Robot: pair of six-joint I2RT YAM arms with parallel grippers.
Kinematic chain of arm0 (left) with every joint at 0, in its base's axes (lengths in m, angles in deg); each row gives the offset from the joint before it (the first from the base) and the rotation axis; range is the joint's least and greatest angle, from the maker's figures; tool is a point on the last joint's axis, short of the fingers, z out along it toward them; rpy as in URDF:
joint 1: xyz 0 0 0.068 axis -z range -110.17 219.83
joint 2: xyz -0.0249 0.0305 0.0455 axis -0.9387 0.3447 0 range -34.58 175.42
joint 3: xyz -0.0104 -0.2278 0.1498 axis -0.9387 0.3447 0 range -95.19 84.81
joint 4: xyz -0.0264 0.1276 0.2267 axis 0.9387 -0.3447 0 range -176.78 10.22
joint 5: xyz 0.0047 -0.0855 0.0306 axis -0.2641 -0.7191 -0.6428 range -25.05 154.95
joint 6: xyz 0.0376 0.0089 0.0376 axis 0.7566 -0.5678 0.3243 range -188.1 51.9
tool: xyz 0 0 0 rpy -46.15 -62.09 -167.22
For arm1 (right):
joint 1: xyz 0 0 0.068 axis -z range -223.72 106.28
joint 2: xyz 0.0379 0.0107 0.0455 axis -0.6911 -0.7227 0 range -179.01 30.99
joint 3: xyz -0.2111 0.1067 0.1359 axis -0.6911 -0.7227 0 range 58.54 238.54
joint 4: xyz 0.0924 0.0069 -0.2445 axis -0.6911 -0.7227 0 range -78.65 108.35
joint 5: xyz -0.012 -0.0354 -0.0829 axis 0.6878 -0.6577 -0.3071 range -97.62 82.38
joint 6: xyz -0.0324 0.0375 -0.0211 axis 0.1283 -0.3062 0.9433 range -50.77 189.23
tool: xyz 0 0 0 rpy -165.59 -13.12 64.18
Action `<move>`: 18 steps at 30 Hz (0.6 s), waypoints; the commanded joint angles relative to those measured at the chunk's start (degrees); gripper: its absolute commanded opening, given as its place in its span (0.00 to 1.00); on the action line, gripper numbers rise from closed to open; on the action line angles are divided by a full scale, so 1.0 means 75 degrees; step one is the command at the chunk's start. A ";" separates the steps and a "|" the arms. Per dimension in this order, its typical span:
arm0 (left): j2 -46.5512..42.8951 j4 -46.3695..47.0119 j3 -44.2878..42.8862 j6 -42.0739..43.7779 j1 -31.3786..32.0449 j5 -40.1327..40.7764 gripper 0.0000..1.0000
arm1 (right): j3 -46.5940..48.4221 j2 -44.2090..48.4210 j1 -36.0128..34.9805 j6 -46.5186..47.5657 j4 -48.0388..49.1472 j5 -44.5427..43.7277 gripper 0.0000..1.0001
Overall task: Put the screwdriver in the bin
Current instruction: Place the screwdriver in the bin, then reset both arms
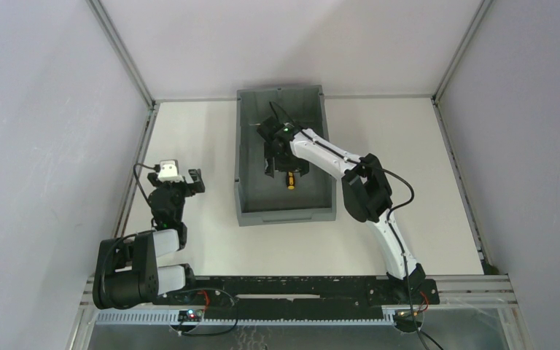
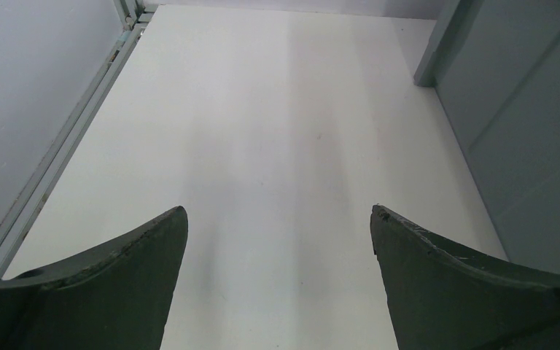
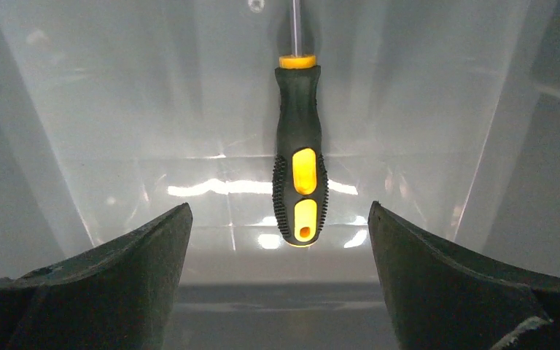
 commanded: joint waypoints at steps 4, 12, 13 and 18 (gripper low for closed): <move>-0.0039 0.0662 0.0019 -0.0005 -0.0059 -0.0113 1.00 | 0.1435 0.0804 0.0065 0.0295 -0.0554 -0.0443 1.00; -0.0040 0.0662 0.0021 -0.0005 -0.0053 -0.0115 1.00 | 0.2639 0.1266 0.0163 0.0615 -0.0985 -0.0940 1.00; -0.0040 0.0662 0.0018 -0.0005 -0.0057 -0.0116 1.00 | 0.2674 0.1377 0.0189 0.0671 -0.0961 -0.0993 1.00; -0.0037 0.0662 0.0017 -0.0005 -0.0048 -0.0121 1.00 | 0.2707 0.2120 0.0315 0.1414 -0.0634 -0.1282 1.00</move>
